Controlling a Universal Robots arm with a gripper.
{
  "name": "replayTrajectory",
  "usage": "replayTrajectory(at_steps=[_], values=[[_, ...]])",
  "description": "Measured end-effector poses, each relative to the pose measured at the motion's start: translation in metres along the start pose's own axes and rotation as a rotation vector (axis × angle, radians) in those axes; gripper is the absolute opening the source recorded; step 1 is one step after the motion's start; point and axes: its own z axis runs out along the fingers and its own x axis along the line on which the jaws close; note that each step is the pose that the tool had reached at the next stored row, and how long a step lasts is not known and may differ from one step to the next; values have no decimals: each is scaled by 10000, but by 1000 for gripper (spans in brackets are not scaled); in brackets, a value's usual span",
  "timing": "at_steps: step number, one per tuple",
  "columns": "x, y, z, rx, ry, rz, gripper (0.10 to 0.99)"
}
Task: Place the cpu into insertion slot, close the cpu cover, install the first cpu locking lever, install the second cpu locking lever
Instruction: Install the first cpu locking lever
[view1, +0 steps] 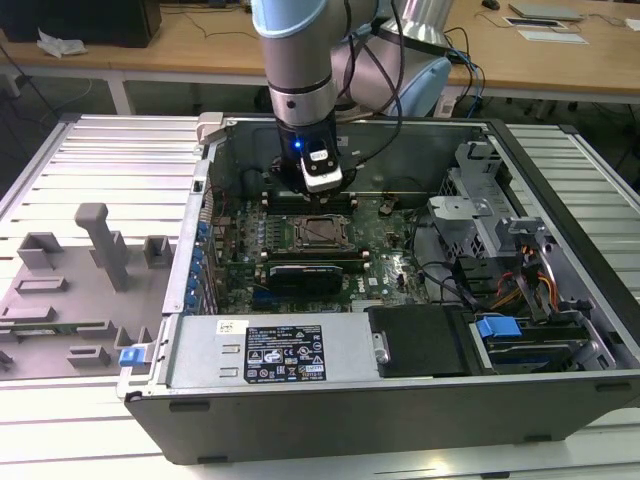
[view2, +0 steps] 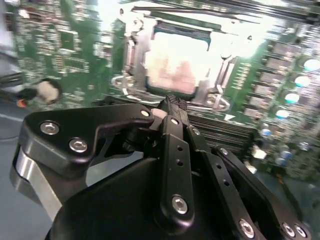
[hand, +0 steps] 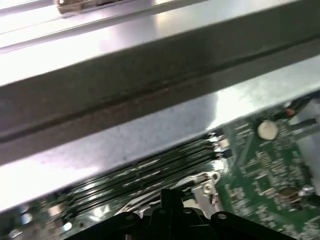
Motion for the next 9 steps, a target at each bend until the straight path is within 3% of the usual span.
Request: replayTrajectory(at_steps=[2, 6, 7, 9], values=[[-10, 0, 1, 116, 303, 20, 106], [-16, 2, 2, 135, 359, 23, 106], [-34, 9, 6, 132, 362, 11, 106], [-132, 45, 19, 152, 457, -130, 106]])
